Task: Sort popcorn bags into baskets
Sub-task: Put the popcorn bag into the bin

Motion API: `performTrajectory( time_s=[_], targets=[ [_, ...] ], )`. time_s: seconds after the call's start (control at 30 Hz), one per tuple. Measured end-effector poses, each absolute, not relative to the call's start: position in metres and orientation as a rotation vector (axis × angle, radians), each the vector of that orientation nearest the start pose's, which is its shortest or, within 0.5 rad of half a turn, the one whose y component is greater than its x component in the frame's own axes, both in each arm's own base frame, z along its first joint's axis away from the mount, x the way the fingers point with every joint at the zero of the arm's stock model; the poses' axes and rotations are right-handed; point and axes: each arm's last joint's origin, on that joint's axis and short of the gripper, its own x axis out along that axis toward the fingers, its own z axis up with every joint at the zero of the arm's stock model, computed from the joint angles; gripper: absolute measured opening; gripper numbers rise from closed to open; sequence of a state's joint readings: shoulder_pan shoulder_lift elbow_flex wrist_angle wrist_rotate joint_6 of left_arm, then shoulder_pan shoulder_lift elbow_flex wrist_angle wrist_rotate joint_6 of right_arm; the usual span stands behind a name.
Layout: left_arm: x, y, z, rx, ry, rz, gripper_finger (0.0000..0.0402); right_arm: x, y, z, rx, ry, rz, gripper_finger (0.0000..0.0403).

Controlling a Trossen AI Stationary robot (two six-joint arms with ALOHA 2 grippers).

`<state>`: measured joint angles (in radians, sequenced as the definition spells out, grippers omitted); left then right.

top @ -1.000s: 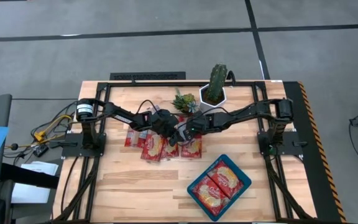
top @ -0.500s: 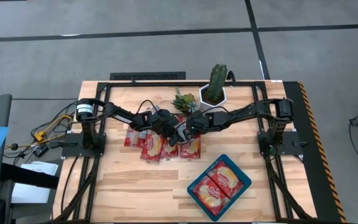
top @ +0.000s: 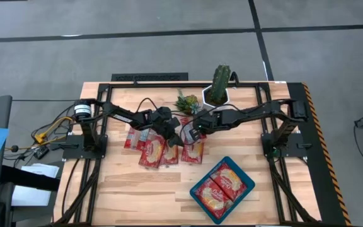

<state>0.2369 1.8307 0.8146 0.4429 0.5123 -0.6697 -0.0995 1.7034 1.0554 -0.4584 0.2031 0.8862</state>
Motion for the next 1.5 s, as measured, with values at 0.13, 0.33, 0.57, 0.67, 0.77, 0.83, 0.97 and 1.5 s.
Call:
performTrajectory(
  time_s=[0.13, 0.33, 0.57, 0.67, 0.77, 0.83, 0.97, 1.5],
  targets=[
    [0.337, 0.068, 0.152, -0.859, 0.558, -0.121, 0.0275, 0.317, -0.033, 0.198, 0.723, 0.896, -0.725, 0.0004],
    [0.327, 0.065, 0.188, -0.824, 0.498, -0.152, 0.0275, 0.296, -0.008, 0.238, 0.737, 0.827, -0.641, 0.0004],
    [0.302, 0.059, 0.234, -0.749, 0.438, -0.166, 0.0275, 0.271, 0.05, 0.271, 0.758, 0.765, -0.467, 0.0004],
    [0.29, 0.057, 0.252, -0.72, 0.404, -0.158, 0.0275, 0.263, 0.079, 0.274, 0.74, 0.773, -0.387, 0.0007],
    [0.279, 0.055, 0.266, -0.694, 0.369, -0.144, 0.0275, 0.254, 0.108, 0.274, 0.739, 0.794, -0.308, 0.0005],
    [0.274, 0.054, 0.274, -0.673, 0.333, -0.131, 0.0275, 0.253, 0.127, 0.272, 0.765, 0.789, -0.262, 0.0004],
    [0.265, 0.053, 0.284, -0.65, 0.311, -0.116, 0.0275, 0.249, 0.161, 0.264, 0.827, 0.776, -0.227, 0.0007],
    [0.261, 0.052, 0.281, -0.645, 0.358, -0.097, 0.0275, 0.225, 0.226, 0.222, 0.846, 0.942, -0.298, 0.0013]
  ],
)
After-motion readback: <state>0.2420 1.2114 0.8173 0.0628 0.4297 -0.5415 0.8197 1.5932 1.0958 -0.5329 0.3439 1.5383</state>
